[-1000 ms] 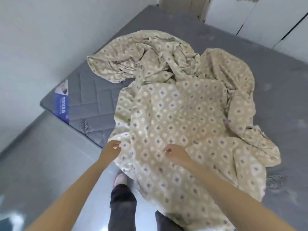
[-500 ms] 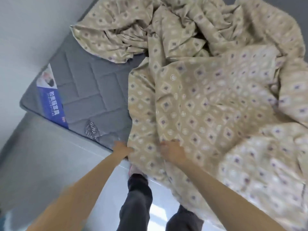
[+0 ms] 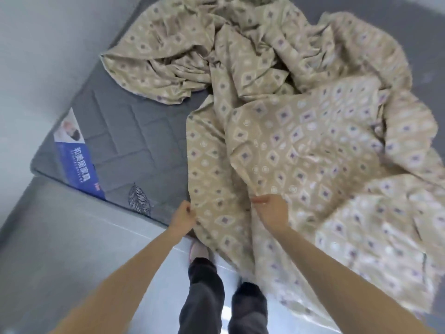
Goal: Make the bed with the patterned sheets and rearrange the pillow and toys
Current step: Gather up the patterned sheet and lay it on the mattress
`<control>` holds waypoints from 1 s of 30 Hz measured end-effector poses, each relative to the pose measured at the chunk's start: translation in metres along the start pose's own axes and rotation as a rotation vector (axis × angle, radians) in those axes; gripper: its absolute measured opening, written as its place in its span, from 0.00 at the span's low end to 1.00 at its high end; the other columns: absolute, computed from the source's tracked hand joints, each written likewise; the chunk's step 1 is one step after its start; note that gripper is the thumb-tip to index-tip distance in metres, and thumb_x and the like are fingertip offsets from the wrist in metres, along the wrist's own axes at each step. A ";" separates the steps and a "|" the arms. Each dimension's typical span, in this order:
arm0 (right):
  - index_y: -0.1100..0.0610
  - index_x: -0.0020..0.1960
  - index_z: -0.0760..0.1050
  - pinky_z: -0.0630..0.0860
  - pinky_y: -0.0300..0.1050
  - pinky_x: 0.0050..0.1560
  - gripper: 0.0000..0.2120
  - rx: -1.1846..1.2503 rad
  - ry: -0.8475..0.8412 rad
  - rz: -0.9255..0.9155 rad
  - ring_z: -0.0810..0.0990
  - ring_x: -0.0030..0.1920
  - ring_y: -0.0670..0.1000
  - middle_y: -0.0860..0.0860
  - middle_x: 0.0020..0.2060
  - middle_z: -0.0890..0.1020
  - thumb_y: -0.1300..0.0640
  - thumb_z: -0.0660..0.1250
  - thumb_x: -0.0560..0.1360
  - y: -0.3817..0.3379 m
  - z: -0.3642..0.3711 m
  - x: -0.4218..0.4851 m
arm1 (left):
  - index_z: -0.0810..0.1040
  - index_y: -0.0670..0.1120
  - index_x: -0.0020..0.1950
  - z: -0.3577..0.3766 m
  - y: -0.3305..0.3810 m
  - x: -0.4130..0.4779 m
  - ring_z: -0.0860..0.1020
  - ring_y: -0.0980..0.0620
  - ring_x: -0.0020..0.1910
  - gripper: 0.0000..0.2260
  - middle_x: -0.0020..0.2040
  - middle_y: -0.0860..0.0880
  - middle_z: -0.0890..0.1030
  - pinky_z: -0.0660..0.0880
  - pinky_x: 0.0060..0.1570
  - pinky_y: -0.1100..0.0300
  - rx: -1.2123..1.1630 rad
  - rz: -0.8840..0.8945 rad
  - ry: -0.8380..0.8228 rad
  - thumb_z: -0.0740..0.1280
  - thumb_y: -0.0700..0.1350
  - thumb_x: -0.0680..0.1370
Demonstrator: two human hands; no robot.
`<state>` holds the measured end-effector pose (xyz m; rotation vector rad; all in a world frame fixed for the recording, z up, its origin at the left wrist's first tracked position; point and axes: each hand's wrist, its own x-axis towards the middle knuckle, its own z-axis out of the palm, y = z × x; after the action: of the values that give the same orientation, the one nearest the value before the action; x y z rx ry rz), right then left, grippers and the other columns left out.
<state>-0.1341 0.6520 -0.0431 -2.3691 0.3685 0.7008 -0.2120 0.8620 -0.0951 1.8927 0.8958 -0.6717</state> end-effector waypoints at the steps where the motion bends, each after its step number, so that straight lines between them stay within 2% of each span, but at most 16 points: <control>1: 0.52 0.51 0.84 0.67 0.27 0.31 0.10 0.001 0.020 -0.022 0.76 0.35 0.42 0.48 0.48 0.85 0.59 0.65 0.75 -0.007 -0.011 -0.004 | 0.65 0.46 0.43 -0.006 0.007 -0.010 0.69 0.55 0.34 0.07 0.37 0.50 0.70 0.64 0.31 0.66 0.010 0.070 0.028 0.58 0.41 0.81; 3: 0.52 0.50 0.84 0.66 0.26 0.28 0.11 -0.033 0.056 -0.073 0.74 0.32 0.40 0.46 0.48 0.85 0.61 0.64 0.74 -0.022 -0.030 -0.012 | 0.64 0.49 0.41 -0.015 0.022 -0.028 0.71 0.55 0.32 0.10 0.34 0.50 0.72 0.66 0.28 0.68 0.016 0.193 0.094 0.58 0.41 0.81; 6: 0.54 0.51 0.84 0.65 0.25 0.28 0.13 -0.021 0.124 -0.156 0.75 0.35 0.42 0.48 0.47 0.85 0.63 0.63 0.75 -0.041 -0.057 -0.025 | 0.66 0.45 0.46 -0.029 0.044 -0.059 0.72 0.47 0.35 0.05 0.37 0.41 0.76 0.66 0.34 0.57 -0.010 0.286 0.197 0.57 0.42 0.82; 7: 0.55 0.51 0.84 0.66 0.26 0.30 0.13 0.008 0.144 -0.170 0.77 0.36 0.43 0.49 0.46 0.85 0.64 0.62 0.75 -0.046 -0.067 -0.030 | 0.66 0.45 0.47 -0.035 0.052 -0.068 0.73 0.46 0.36 0.05 0.39 0.39 0.77 0.65 0.35 0.56 -0.046 0.300 0.238 0.56 0.42 0.82; 9: 0.58 0.52 0.84 0.70 0.30 0.37 0.13 0.069 0.161 -0.209 0.80 0.42 0.48 0.51 0.47 0.85 0.66 0.62 0.75 -0.053 -0.086 -0.041 | 0.66 0.45 0.48 -0.049 0.066 -0.092 0.73 0.47 0.37 0.04 0.40 0.42 0.77 0.65 0.34 0.57 -0.127 0.315 0.328 0.55 0.42 0.82; 13: 0.61 0.56 0.80 0.71 0.39 0.48 0.13 0.039 0.153 -0.286 0.79 0.51 0.53 0.54 0.53 0.82 0.67 0.60 0.76 -0.070 -0.126 -0.062 | 0.67 0.44 0.51 -0.089 0.091 -0.136 0.71 0.48 0.39 0.03 0.40 0.48 0.72 0.67 0.35 0.58 -0.314 0.367 0.436 0.55 0.40 0.82; 15: 0.61 0.56 0.77 0.70 0.39 0.46 0.12 -0.080 0.059 -0.350 0.78 0.53 0.55 0.56 0.52 0.79 0.67 0.60 0.75 -0.082 -0.143 -0.069 | 0.67 0.45 0.53 -0.114 0.101 -0.155 0.70 0.49 0.36 0.03 0.40 0.47 0.71 0.66 0.33 0.61 -0.376 0.377 0.469 0.55 0.40 0.82; 17: 0.62 0.56 0.76 0.71 0.38 0.44 0.13 -0.180 -0.087 -0.405 0.77 0.54 0.54 0.56 0.52 0.79 0.67 0.61 0.74 -0.097 -0.153 -0.083 | 0.69 0.46 0.53 -0.140 0.110 -0.173 0.69 0.53 0.32 0.03 0.38 0.48 0.72 0.66 0.26 0.68 -0.417 0.393 0.504 0.56 0.41 0.82; 18: 0.62 0.58 0.78 0.71 0.38 0.47 0.15 -0.198 -0.161 -0.437 0.78 0.56 0.54 0.55 0.53 0.80 0.67 0.61 0.73 -0.104 -0.155 -0.089 | 0.69 0.47 0.54 -0.151 0.113 -0.178 0.69 0.54 0.31 0.03 0.37 0.49 0.72 0.65 0.24 0.69 -0.416 0.393 0.516 0.57 0.42 0.82; 20: 0.62 0.58 0.80 0.71 0.37 0.52 0.14 -0.228 -0.277 -0.514 0.78 0.59 0.54 0.54 0.53 0.81 0.65 0.64 0.73 -0.122 -0.151 -0.105 | 0.71 0.49 0.55 -0.173 0.118 -0.191 0.70 0.56 0.31 0.04 0.35 0.51 0.73 0.65 0.25 0.67 -0.398 0.386 0.522 0.58 0.45 0.82; 23: 0.57 0.57 0.80 0.73 0.44 0.61 0.12 -0.376 -0.481 -0.531 0.76 0.61 0.51 0.49 0.56 0.80 0.59 0.68 0.74 -0.151 -0.135 -0.128 | 0.73 0.49 0.56 -0.195 0.122 -0.197 0.71 0.57 0.32 0.06 0.35 0.51 0.74 0.66 0.29 0.65 -0.390 0.390 0.511 0.59 0.45 0.82; 24: 0.54 0.54 0.80 0.74 0.45 0.59 0.10 -0.420 -0.571 -0.501 0.76 0.59 0.49 0.46 0.54 0.80 0.57 0.70 0.73 -0.160 -0.128 -0.134 | 0.73 0.48 0.57 -0.202 0.123 -0.197 0.71 0.57 0.33 0.07 0.35 0.51 0.74 0.66 0.30 0.65 -0.392 0.394 0.499 0.58 0.45 0.82; 26: 0.49 0.45 0.79 0.76 0.41 0.46 0.05 -0.513 -0.684 -0.451 0.77 0.47 0.47 0.42 0.41 0.78 0.53 0.73 0.71 -0.174 -0.108 -0.144 | 0.74 0.47 0.60 -0.218 0.126 -0.195 0.70 0.56 0.34 0.09 0.35 0.51 0.75 0.66 0.29 0.64 -0.413 0.383 0.462 0.58 0.45 0.81; 28: 0.51 0.41 0.77 0.74 0.38 0.37 0.08 -0.610 -0.647 -0.486 0.75 0.39 0.46 0.44 0.35 0.76 0.48 0.74 0.69 -0.184 -0.084 -0.150 | 0.75 0.49 0.59 -0.236 0.127 -0.189 0.69 0.55 0.33 0.09 0.36 0.51 0.75 0.65 0.27 0.63 -0.432 0.369 0.427 0.58 0.46 0.81; 30: 0.56 0.44 0.79 0.74 0.40 0.38 0.13 -0.598 -0.534 -0.508 0.77 0.40 0.49 0.49 0.37 0.77 0.46 0.72 0.71 -0.195 -0.060 -0.152 | 0.76 0.48 0.56 -0.256 0.126 -0.180 0.68 0.53 0.32 0.08 0.37 0.49 0.76 0.64 0.26 0.64 -0.424 0.400 0.393 0.59 0.45 0.81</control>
<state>-0.1532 0.7745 0.1797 -2.4996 -0.7393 1.2568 -0.1947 0.9943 0.2147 1.7591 0.7851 0.1332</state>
